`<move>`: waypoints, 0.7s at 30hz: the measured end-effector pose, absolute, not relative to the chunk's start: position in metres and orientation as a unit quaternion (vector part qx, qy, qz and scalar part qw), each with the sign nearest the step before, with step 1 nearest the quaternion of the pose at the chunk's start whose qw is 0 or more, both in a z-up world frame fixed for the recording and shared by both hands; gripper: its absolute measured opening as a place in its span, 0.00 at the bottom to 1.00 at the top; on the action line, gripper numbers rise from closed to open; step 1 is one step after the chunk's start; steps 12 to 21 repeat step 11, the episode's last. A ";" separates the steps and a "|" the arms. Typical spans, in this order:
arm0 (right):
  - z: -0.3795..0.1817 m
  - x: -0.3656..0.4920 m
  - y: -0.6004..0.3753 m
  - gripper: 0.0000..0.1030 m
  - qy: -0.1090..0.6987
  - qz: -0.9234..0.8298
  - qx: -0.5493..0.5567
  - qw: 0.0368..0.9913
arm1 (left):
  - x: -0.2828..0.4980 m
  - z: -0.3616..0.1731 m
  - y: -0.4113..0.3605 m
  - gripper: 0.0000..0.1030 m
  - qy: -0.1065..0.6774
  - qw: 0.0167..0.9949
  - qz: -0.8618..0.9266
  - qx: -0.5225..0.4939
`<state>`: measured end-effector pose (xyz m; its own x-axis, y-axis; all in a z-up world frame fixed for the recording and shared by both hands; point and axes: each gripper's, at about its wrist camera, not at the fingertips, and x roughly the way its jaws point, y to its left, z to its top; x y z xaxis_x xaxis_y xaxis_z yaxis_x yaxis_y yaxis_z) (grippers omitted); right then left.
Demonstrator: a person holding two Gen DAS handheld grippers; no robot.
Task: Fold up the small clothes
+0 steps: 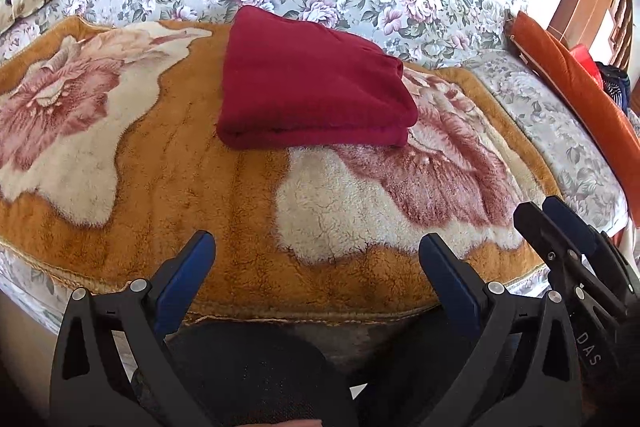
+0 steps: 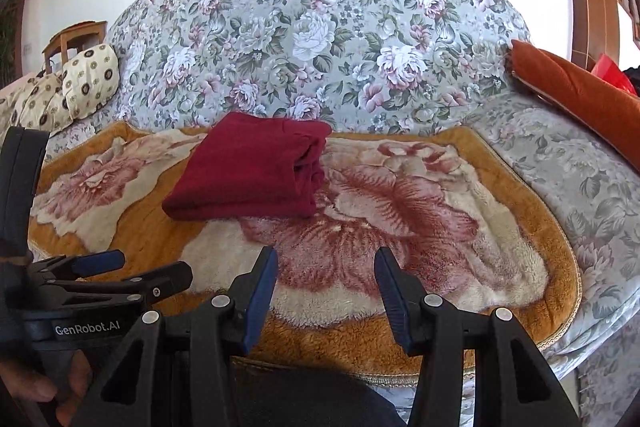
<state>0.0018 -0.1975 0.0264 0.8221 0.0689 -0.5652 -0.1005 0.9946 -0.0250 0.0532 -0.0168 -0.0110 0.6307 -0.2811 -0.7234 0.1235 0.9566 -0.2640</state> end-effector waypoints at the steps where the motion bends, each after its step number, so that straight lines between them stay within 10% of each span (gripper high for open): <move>1: 0.027 0.002 -0.197 0.47 0.294 0.044 -0.028 0.954 | 0.052 -0.010 -0.017 0.99 0.410 0.901 -0.106 -0.091; 21: 0.027 0.002 -0.200 0.47 0.294 0.046 -0.023 0.954 | 0.046 -0.007 -0.030 0.99 0.389 0.915 -0.100 -0.044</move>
